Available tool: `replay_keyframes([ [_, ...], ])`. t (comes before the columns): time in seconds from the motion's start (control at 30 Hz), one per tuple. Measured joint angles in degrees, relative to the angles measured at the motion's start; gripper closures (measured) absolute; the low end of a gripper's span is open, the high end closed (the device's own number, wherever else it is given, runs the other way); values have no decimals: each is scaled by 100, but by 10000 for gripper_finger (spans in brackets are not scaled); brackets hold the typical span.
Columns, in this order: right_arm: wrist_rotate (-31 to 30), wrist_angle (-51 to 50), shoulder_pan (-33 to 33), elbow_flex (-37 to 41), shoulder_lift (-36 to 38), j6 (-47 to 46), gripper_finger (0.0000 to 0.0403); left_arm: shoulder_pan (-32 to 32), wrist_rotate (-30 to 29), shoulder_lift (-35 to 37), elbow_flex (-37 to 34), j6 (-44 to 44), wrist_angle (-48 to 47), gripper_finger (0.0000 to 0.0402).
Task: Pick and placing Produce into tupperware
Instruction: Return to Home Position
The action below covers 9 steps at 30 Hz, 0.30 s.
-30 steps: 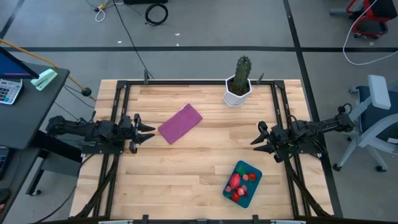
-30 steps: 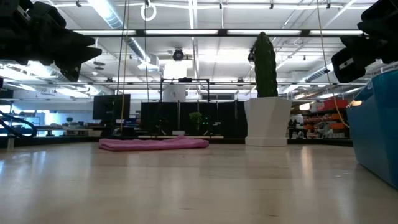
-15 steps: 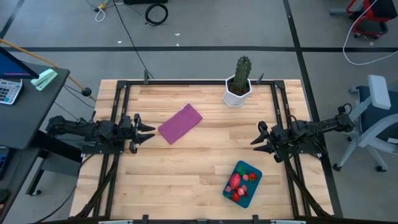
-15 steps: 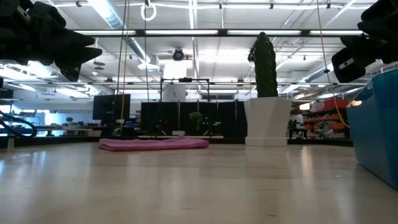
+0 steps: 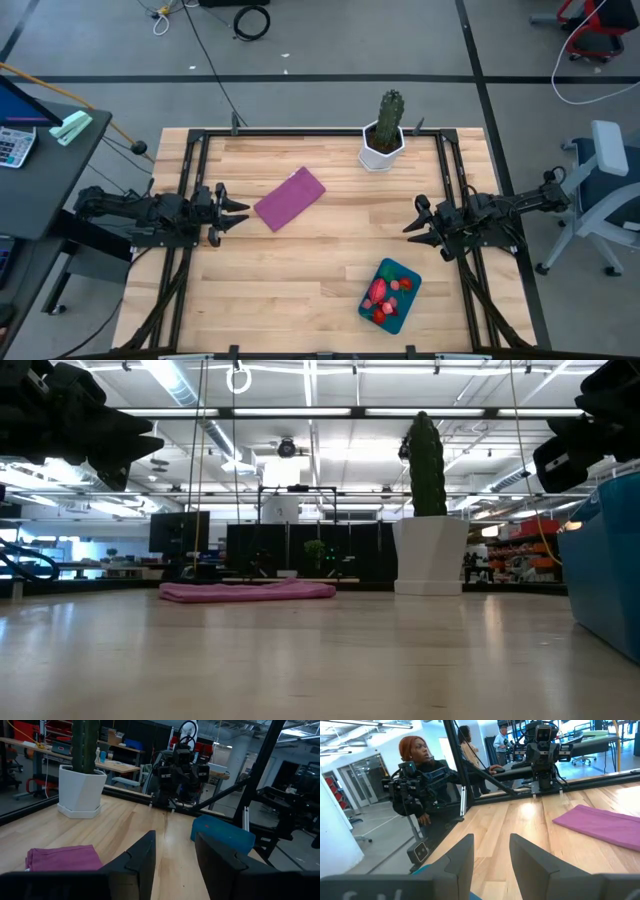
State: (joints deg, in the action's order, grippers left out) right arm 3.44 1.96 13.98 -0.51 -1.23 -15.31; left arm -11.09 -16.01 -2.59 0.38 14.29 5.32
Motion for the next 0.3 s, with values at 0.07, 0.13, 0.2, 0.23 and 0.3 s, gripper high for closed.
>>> replay_keyframes([
  [0.07,1,1,2,0,-1,0,270,0,0,-2,0,-1,0,255],
  [0.13,1,1,0,0,-2,0,270,0,0,0,0,0,0,251],
  [0.2,0,2,0,0,-2,0,270,-1,-2,-2,0,0,-1,249],
  [0.23,2,0,0,0,0,0,270,0,-1,-2,0,-3,-2,249],
  [0.3,0,2,0,0,-2,0,270,0,-2,-2,0,1,0,249],
])
